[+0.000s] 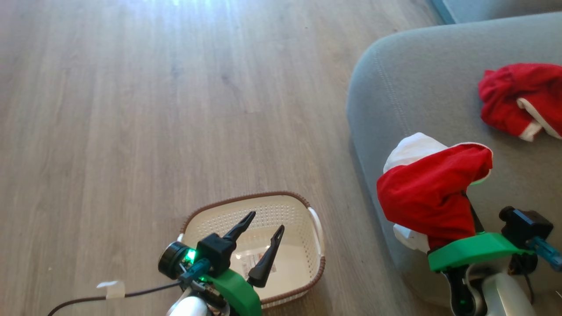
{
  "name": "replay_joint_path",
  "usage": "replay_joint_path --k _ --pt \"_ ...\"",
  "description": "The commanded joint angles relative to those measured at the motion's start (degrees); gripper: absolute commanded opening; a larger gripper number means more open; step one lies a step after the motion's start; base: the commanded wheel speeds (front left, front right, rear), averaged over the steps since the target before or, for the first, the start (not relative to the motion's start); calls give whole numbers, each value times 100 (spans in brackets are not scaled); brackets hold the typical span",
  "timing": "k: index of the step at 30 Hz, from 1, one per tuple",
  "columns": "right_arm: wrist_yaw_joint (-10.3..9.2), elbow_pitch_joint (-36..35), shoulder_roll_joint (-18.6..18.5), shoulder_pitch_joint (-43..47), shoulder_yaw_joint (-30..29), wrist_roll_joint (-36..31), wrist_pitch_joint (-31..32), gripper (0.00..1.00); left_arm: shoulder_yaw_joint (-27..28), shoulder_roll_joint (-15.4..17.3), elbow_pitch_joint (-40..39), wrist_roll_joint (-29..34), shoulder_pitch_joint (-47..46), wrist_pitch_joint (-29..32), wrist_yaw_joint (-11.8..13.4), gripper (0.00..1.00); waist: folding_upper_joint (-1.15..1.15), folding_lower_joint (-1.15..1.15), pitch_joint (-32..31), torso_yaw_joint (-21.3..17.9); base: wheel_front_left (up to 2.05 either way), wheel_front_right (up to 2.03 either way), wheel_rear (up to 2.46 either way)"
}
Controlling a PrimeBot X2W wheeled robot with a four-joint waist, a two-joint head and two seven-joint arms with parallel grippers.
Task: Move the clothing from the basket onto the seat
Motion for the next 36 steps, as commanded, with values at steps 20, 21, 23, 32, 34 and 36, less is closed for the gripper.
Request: replay_joint_path --k 20,21,23,32,34,36 --pt "-1 -512 10 -234 -132 66 -39 0 118 28 -394 184 -444 -35 -8 100 0 0 536 -1665 0 0 0" --pt "-1 -520 10 -231 -148 78 -39 0 78 28 -396 195 -460 -35 -8 100 0 0 566 -1731 0 0 0" --pt "-1 -547 11 -227 -184 118 -39 0 -20 35 -379 241 -491 -35 -8 100 0 0 621 -1862 0 0 0" --pt "-1 -683 11 -126 -350 329 -39 0 -175 38 -585 208 -549 -35 -8 100 0 0 812 -2300 0 0 0" --pt "-1 -749 11 -86 -385 379 -39 0 -218 37 -619 216 -582 -35 -8 100 0 0 864 -2330 0 0 0" --pt "-1 -821 11 -38 -431 422 -39 0 -261 47 -652 221 -623 -35 -8 100 0 0 917 -2353 0 0 0"
